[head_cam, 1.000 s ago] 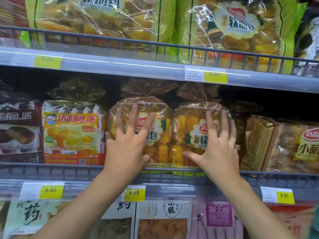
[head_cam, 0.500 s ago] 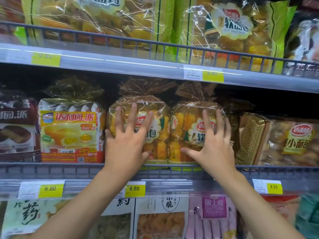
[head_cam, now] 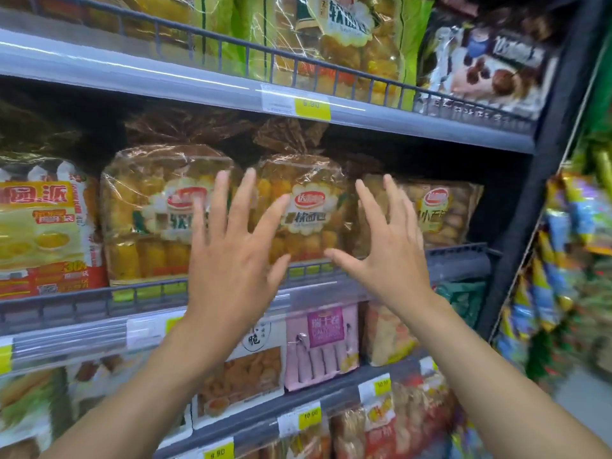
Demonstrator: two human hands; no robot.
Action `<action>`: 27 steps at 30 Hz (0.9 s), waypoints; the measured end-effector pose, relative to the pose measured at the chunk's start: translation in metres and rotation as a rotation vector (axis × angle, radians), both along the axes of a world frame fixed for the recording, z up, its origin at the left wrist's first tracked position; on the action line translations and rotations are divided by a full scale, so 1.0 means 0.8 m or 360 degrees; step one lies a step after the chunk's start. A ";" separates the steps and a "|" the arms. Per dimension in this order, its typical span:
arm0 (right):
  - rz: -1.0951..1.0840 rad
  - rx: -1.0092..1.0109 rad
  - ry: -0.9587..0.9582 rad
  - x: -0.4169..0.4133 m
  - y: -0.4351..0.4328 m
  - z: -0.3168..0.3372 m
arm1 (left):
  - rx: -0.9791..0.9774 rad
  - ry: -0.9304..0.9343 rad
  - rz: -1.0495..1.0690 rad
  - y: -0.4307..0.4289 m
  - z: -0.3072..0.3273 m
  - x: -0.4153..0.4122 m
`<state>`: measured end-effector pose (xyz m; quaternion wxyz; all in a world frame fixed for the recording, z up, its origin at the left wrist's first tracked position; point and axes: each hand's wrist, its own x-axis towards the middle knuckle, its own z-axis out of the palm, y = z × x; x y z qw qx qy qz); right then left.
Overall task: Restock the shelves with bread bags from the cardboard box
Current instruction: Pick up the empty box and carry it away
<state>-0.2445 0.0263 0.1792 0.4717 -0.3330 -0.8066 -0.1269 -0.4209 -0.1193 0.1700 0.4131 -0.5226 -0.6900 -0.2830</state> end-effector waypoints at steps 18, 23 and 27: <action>-0.1373 -0.0806 -0.0072 0.556 -0.104 -0.258 | -0.0843 -0.0338 -0.1448 0.123 -0.303 0.421; -0.1658 -0.1296 0.0100 0.661 -0.214 -0.417 | -0.1402 -0.0407 -0.1337 0.110 -0.484 0.487; -0.1829 -0.1873 0.0284 0.690 -0.308 -0.553 | -0.1960 -0.0514 -0.1092 0.087 -0.606 0.493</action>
